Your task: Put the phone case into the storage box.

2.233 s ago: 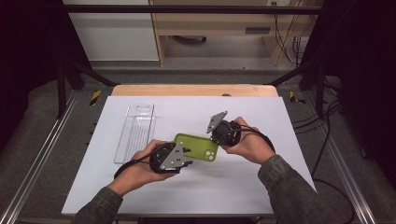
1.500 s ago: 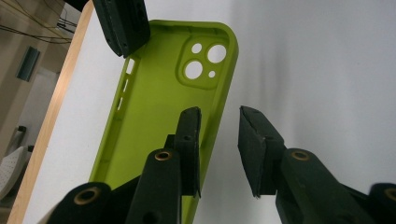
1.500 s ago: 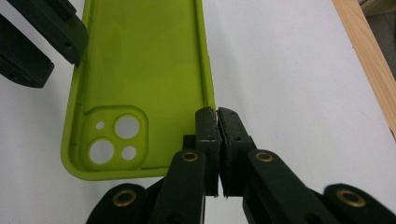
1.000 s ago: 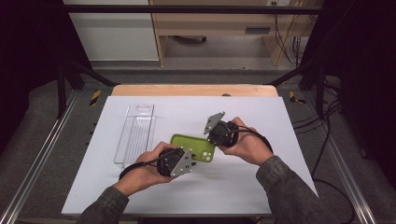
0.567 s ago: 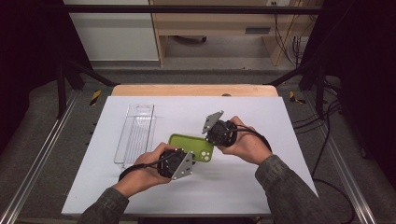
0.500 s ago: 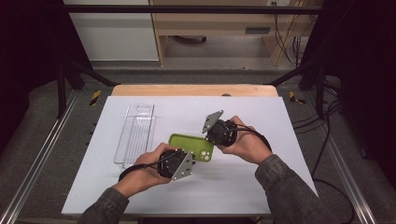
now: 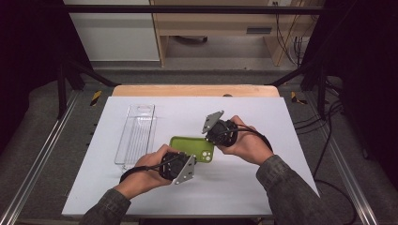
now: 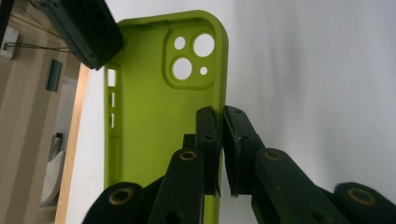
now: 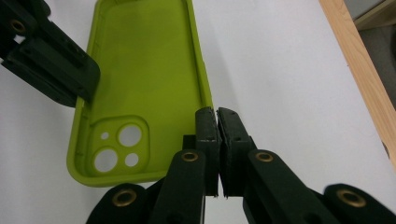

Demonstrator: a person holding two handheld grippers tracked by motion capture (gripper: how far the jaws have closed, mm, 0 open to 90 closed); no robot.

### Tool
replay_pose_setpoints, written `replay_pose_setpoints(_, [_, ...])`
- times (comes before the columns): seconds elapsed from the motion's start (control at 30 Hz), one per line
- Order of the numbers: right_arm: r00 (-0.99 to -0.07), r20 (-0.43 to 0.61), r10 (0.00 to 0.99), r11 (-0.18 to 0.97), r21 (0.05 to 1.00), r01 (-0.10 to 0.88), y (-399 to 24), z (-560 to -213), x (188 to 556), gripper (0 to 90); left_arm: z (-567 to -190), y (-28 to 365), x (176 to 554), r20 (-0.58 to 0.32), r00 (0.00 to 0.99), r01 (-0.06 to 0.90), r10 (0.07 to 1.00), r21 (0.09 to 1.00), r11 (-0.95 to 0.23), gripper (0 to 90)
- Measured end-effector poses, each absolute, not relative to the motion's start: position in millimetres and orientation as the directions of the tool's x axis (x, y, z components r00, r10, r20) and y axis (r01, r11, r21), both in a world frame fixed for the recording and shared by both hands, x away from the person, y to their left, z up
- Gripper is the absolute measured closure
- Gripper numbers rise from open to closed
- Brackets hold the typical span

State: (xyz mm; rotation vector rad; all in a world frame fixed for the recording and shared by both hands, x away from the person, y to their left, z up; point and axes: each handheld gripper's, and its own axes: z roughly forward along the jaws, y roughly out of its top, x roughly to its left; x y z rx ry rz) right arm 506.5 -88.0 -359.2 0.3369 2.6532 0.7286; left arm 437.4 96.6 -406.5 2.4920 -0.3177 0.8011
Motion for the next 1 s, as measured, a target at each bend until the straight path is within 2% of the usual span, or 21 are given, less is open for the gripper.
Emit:
replay_pose_setpoints(0.5, [-0.908,-0.304,0.287,0.829,0.554,0.076,-87.9,-355.1,503.8,86.7,-408.0,95.6,434.6,0.599,0.798,-0.353,-0.058,0.387,-0.852,86.2])
replay_pose_setpoints(0.73, [-0.912,-0.290,0.292,0.818,0.570,0.081,-89.7,-356.1,503.4,85.3,-408.7,93.3,434.1,0.590,0.805,-0.349,-0.060,0.389,-0.852,86.5])
replay_pose_setpoints(0.77, [-0.911,-0.285,0.299,0.812,0.577,0.086,-90.0,-356.2,503.6,84.1,-408.9,93.0,434.4,0.586,0.808,-0.346,-0.059,0.392,-0.852,86.5])
replay_pose_setpoints(0.83, [-0.905,-0.266,0.333,0.785,0.610,0.110,-91.5,-355.1,504.2,73.8,-409.8,92.2,434.1,0.568,0.821,-0.342,-0.062,0.400,-0.850,86.6])
replay_pose_setpoints(0.9, [-0.906,-0.254,0.339,0.771,0.627,0.113,-93.1,-354.0,504.2,70.1,-410.1,91.9,433.4,0.567,0.821,-0.342,-0.065,0.398,-0.851,86.6])
replay_pose_setpoints(1.0, [-0.898,-0.240,0.369,0.740,0.660,0.128,-96.5,-350.7,504.4,59.6,-409.7,91.7,432.9,0.566,0.822,-0.339,-0.062,0.400,-0.851,86.6])
